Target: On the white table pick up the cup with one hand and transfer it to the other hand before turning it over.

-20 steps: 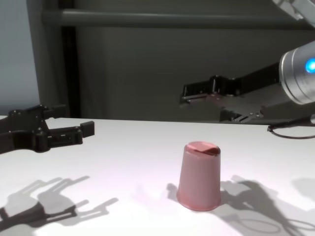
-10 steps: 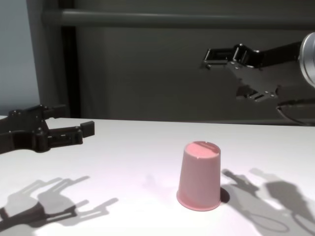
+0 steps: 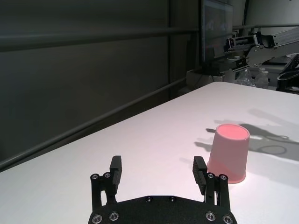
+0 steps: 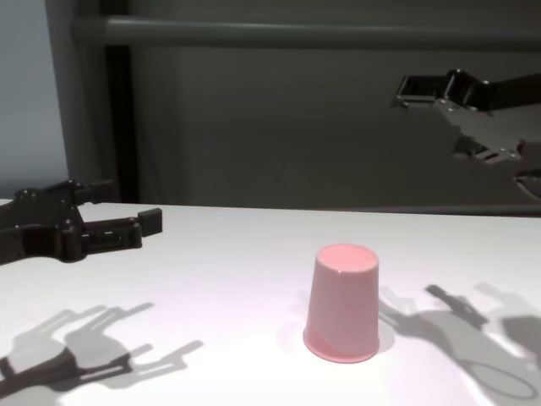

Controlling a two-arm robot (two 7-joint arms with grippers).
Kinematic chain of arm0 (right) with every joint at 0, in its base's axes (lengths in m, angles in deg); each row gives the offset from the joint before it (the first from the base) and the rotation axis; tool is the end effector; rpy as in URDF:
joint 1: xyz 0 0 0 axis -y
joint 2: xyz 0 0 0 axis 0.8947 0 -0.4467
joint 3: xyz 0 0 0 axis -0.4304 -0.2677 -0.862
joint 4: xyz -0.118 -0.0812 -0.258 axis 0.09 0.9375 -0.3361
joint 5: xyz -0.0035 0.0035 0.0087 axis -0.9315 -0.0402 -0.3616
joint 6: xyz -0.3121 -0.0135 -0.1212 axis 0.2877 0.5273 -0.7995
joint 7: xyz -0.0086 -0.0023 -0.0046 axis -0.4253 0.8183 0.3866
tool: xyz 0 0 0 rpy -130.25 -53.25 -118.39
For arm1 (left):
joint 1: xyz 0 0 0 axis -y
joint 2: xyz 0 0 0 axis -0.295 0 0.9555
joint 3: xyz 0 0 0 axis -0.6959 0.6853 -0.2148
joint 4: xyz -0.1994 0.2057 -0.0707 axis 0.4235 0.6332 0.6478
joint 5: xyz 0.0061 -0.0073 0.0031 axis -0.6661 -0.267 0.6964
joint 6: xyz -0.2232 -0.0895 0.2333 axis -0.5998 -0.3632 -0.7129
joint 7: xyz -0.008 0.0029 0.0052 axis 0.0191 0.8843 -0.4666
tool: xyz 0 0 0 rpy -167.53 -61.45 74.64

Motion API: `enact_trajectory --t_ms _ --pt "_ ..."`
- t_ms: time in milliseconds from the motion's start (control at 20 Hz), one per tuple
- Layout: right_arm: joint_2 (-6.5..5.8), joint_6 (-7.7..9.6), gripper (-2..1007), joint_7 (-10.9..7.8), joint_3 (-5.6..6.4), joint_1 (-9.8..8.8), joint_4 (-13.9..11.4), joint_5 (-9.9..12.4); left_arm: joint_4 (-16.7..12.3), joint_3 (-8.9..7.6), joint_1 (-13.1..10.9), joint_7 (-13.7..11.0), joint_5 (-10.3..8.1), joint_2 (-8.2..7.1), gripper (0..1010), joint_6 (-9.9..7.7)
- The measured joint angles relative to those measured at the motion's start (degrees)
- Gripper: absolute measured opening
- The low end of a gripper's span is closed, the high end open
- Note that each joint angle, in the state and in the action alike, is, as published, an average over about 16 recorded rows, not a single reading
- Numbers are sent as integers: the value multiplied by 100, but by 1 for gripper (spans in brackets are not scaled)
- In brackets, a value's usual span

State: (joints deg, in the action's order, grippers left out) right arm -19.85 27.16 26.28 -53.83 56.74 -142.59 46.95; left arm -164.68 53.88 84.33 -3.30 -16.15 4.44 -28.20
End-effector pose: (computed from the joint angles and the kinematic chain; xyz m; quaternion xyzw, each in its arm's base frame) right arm 0.4004 0.0423 -0.1586 0.0335 0.3275 -0.5395 0.7750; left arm 0.3858 0.1079 -0.2923 0.0555 -0.0052 0.3631 0.9301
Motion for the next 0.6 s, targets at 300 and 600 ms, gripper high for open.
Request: enact_trajectory --t_ms 300,600 --pt "-115 -183 1000 86 6 -88 -54 -309 0 0 0 0 0 0 1001 0" --pt "-163 -230 1000 115 6 -136 -86 -484 0 0 0 0 0 0 1001 0"
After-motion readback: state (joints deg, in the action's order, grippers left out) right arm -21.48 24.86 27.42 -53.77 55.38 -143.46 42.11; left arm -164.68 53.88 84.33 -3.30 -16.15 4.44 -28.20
